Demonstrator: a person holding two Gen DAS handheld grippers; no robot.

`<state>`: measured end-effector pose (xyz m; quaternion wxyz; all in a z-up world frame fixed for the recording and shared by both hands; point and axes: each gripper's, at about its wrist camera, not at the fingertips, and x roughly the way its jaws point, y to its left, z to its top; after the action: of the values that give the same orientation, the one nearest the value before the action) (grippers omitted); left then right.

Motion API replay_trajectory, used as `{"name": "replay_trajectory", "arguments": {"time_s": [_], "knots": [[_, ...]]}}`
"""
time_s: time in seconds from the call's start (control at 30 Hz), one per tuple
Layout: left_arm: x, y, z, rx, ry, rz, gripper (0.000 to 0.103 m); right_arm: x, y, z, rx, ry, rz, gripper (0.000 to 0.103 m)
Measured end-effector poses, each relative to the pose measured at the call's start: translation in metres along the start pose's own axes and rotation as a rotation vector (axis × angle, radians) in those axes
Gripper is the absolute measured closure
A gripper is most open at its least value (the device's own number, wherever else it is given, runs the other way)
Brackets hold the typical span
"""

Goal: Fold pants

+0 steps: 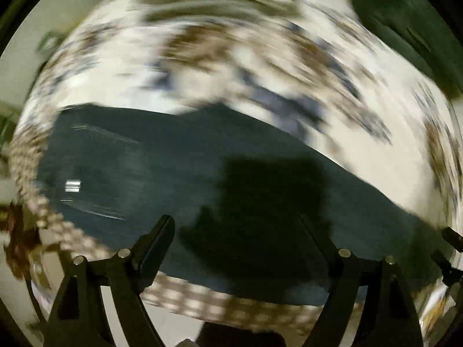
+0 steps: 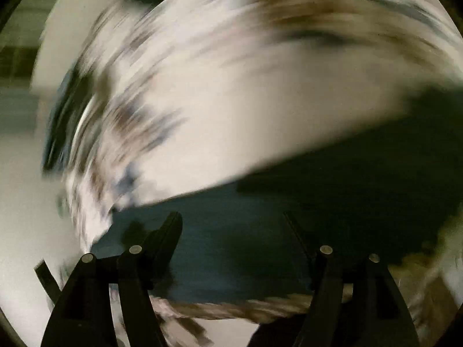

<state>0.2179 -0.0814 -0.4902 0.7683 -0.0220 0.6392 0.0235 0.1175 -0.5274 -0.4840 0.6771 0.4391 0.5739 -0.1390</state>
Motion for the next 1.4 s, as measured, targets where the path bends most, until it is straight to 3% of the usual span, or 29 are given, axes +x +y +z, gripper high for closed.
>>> {"name": "replay_trajectory", "arguments": {"time_s": [0.1,0.13,0.17,0.23,0.33,0.47,0.53,0.67,0.8,0.93,1.0,1.03,1.07,1.1,1.2,1.27,1.4], "knots": [[0.019,-0.057,-0.007,0.063,0.063,-0.043,0.019,-0.042,-0.109,0.018,0.216,-0.099,-0.048,0.031],[0.026,-0.074,-0.01,0.074,0.083,-0.054,0.019,-0.048,-0.129,0.021,0.259,-0.114,-0.044,0.031],[0.031,-0.086,-0.011,0.076,0.098,-0.066,0.019,-0.053,-0.162,0.028,0.32,-0.136,-0.004,0.031],[0.043,-0.107,-0.015,0.087,0.123,-0.078,0.019,-0.05,-0.193,0.036,0.366,-0.145,0.07,0.031],[0.064,-0.131,-0.02,0.143,0.143,-0.01,0.019,-0.044,-0.221,0.047,0.399,-0.183,0.183,0.032],[0.079,-0.136,-0.019,0.155,0.137,0.038,0.013,-0.031,-0.222,0.055,0.395,-0.223,0.296,0.034],[0.082,-0.136,-0.016,0.151,0.14,0.037,0.006,-0.031,-0.218,0.056,0.379,-0.22,0.23,0.038],[0.09,-0.133,-0.009,0.145,0.154,0.032,0.0,-0.032,-0.222,0.042,0.401,-0.23,0.257,0.038],[0.095,-0.134,-0.002,0.137,0.157,0.044,0.0,-0.011,-0.234,0.039,0.464,-0.243,0.478,0.038],[0.095,-0.135,-0.001,0.13,0.109,0.039,0.0,-0.002,-0.23,0.053,0.466,-0.333,0.664,0.04],[0.091,-0.134,-0.01,0.13,0.093,0.038,0.0,0.004,-0.225,0.062,0.434,-0.356,0.643,0.044],[0.091,-0.135,-0.012,0.13,0.09,0.038,0.0,0.009,-0.224,0.067,0.428,-0.345,0.591,0.071],[0.092,-0.135,-0.012,0.129,0.091,0.037,0.0,0.014,-0.224,0.07,0.428,-0.329,0.529,0.088],[0.093,-0.136,-0.013,0.128,0.094,0.035,0.0,0.016,-0.224,0.072,0.421,-0.32,0.506,0.095],[0.094,-0.132,-0.01,0.129,0.112,0.025,0.0,-0.004,-0.214,0.07,0.348,-0.376,0.429,0.095],[0.095,-0.135,-0.012,0.132,0.122,0.025,0.0,-0.009,-0.222,0.073,0.387,-0.388,0.467,0.095],[0.096,-0.135,-0.006,0.128,0.123,0.024,0.0,0.014,-0.228,0.094,0.421,-0.279,0.483,0.09]]}}
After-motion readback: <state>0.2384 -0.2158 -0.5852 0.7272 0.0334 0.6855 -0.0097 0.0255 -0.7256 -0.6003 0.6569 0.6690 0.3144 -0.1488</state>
